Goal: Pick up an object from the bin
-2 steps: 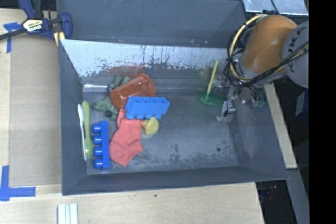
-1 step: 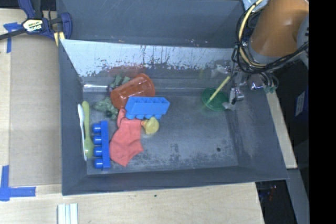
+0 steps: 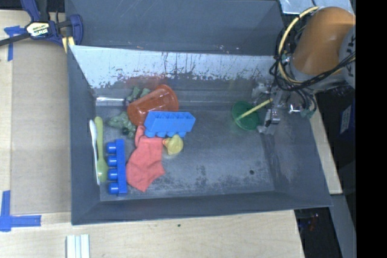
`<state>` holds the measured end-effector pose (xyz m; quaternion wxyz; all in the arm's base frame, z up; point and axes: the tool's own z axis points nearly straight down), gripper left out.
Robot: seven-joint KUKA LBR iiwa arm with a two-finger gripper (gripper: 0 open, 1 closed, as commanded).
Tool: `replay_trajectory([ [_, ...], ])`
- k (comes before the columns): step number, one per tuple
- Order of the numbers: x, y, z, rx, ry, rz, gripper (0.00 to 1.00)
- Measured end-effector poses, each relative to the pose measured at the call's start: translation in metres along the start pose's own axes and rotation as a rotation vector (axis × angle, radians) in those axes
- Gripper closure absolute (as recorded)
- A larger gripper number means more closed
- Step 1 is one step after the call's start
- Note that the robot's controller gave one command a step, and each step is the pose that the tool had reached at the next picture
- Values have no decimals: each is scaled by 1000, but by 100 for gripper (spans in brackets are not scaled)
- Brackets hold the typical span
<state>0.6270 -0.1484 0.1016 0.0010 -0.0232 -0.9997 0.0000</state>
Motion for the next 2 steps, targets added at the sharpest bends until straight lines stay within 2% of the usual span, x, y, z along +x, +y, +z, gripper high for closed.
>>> replay_trajectory([
  [1,0,-5,31,3,-15,-257,0],
  [2,3,0,26,4,-16,-80,100],
])
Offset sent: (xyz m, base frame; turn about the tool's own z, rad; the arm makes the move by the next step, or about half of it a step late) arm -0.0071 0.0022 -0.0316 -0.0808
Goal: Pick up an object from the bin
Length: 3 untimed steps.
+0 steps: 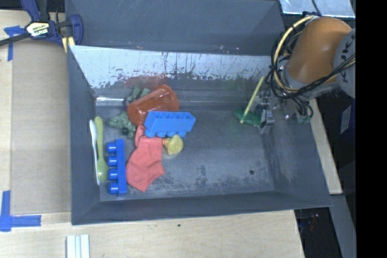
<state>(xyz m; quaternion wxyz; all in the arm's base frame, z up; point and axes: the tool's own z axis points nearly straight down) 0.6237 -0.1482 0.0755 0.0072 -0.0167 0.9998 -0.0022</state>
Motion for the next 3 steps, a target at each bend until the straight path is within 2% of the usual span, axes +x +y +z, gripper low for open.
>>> replay_trajectory([
  [2,-1,-1,-2,1,-4,0,100],
  [3,1,0,-43,-2,4,0,100],
])
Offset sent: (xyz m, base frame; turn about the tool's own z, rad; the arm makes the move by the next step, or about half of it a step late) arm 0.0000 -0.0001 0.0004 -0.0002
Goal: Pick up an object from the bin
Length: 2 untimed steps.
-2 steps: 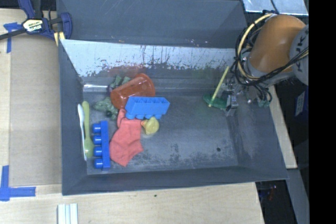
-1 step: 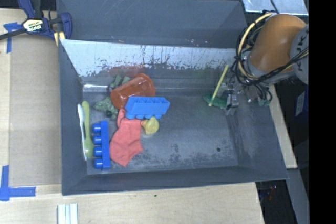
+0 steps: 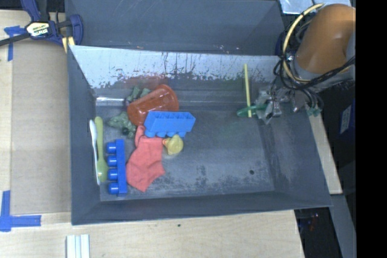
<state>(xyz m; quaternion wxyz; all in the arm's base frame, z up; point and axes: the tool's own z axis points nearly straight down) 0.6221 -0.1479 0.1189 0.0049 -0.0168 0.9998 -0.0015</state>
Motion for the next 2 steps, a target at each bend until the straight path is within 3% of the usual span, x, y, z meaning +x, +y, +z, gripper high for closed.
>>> replay_trajectory([
  [2,-2,0,-74,1,-4,0,100],
])
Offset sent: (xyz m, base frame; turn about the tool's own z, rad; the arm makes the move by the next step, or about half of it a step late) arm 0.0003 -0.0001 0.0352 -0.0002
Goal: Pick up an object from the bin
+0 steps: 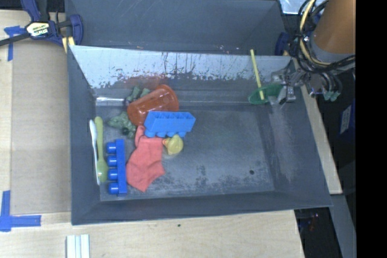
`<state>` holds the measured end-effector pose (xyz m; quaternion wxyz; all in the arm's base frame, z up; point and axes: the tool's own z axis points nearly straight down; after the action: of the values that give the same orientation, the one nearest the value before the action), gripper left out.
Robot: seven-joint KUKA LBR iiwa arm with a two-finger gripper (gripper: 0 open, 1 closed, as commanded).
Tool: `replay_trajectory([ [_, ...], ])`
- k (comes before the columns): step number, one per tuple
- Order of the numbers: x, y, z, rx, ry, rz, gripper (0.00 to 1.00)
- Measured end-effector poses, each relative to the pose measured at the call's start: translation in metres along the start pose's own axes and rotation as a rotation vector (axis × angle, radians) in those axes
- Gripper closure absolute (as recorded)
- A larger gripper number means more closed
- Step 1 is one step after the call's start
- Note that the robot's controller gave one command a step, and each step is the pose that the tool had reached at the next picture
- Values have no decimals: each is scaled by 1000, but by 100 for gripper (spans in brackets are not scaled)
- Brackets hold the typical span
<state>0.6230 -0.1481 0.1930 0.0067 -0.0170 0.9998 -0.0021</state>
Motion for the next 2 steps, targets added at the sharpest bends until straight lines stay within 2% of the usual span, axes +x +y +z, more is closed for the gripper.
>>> replay_trajectory([
  [1,-2,-1,-22,2,-9,0,100],
  [2,-2,-1,-29,3,-10,1,100],
])
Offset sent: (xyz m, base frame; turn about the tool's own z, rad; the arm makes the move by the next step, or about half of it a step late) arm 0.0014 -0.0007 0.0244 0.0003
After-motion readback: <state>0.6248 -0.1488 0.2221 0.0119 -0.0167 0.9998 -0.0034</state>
